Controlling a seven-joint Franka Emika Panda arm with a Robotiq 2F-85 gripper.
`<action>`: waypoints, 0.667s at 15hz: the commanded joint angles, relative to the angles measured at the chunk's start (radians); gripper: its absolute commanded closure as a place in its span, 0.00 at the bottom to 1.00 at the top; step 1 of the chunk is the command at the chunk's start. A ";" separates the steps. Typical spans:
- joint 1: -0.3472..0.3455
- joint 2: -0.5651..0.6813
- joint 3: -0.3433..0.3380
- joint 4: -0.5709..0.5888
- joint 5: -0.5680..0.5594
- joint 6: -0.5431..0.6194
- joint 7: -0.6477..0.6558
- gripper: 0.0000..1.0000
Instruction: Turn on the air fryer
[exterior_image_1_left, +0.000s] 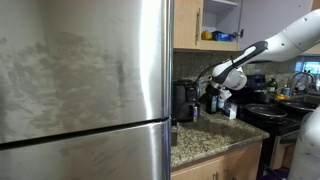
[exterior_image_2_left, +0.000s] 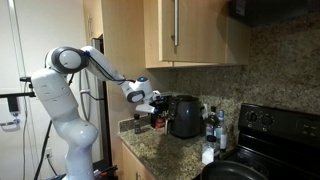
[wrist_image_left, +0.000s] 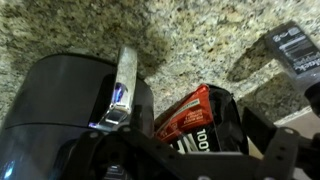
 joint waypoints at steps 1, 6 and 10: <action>0.219 0.116 -0.134 0.041 0.279 0.182 -0.193 0.00; 0.140 0.070 -0.072 0.007 0.183 0.138 -0.105 0.00; 0.225 0.098 -0.146 0.080 0.296 0.152 -0.255 0.00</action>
